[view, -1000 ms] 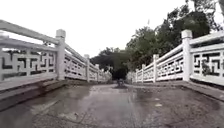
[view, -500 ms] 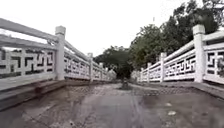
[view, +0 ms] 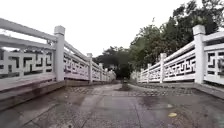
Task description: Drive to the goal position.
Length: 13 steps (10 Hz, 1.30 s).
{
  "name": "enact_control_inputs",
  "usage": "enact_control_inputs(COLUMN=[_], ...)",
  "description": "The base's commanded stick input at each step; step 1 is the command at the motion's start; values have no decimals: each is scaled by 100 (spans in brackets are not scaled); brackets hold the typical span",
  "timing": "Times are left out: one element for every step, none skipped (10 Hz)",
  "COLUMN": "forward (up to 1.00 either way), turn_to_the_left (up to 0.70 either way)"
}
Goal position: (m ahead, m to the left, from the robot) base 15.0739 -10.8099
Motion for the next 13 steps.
enact_control_inputs(forward=[3,3,3,3,3,3,3,3,3,3,3,3,3], turn_to_the_left=[1,1,1,1,1,1,1,1,1,1,1,1,1])
